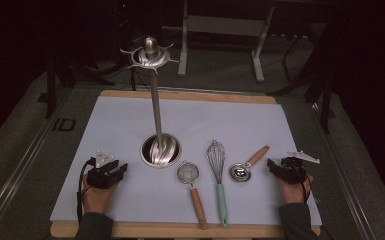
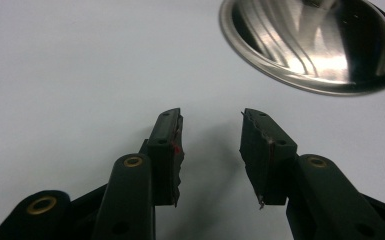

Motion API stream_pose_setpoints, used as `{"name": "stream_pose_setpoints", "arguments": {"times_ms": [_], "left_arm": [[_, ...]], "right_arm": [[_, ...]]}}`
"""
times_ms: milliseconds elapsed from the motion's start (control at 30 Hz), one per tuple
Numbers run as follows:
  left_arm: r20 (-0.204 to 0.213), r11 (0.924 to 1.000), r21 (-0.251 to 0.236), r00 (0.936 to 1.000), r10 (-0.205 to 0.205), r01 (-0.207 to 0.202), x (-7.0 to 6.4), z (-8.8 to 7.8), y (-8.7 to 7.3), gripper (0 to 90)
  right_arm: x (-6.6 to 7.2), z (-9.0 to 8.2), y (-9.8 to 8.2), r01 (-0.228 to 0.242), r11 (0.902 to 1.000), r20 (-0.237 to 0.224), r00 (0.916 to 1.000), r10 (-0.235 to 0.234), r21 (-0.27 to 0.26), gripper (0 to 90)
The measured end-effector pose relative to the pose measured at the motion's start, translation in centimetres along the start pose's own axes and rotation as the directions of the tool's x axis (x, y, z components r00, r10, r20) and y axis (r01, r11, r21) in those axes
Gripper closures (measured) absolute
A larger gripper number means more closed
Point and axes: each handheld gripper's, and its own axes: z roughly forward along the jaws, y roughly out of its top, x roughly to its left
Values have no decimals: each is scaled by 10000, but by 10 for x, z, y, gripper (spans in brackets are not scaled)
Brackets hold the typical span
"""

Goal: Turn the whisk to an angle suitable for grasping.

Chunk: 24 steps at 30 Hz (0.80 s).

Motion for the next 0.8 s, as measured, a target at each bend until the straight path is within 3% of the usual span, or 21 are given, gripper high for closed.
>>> {"name": "stream_pose_setpoints", "arguments": {"times_ms": [133, 300, 500, 700, 800], "left_arm": [[18, 9996, -75, 9996, 281, -281, -2, -1, 0, 625], [63, 9993, -171, 9995, 322, -321, -3, -1, -1, 625], [63, 9984, -153, 9985, 537, -536, -5, -1, -1, 623], [15, 9977, -108, 9978, 663, -663, -6, -1, -1, 622], [-29, 9974, -98, 9974, 717, -717, -7, 0, -1, 621]], "right_arm": [[3, -1, -1, 209, 9998, -18, 9998, -209, 62, 428], [9, -5, -4, 476, 9987, -158, 9988, -473, 180, 458], [24, -12, -6, 771, 9967, -453, 9961, -759, 266, 491], [48, -24, -3, 1380, 9903, -862, 9869, -1362, 151, 511], [62, -32, -2, 1815, 9834, -1083, 9777, -1801, 29, 521]]}}
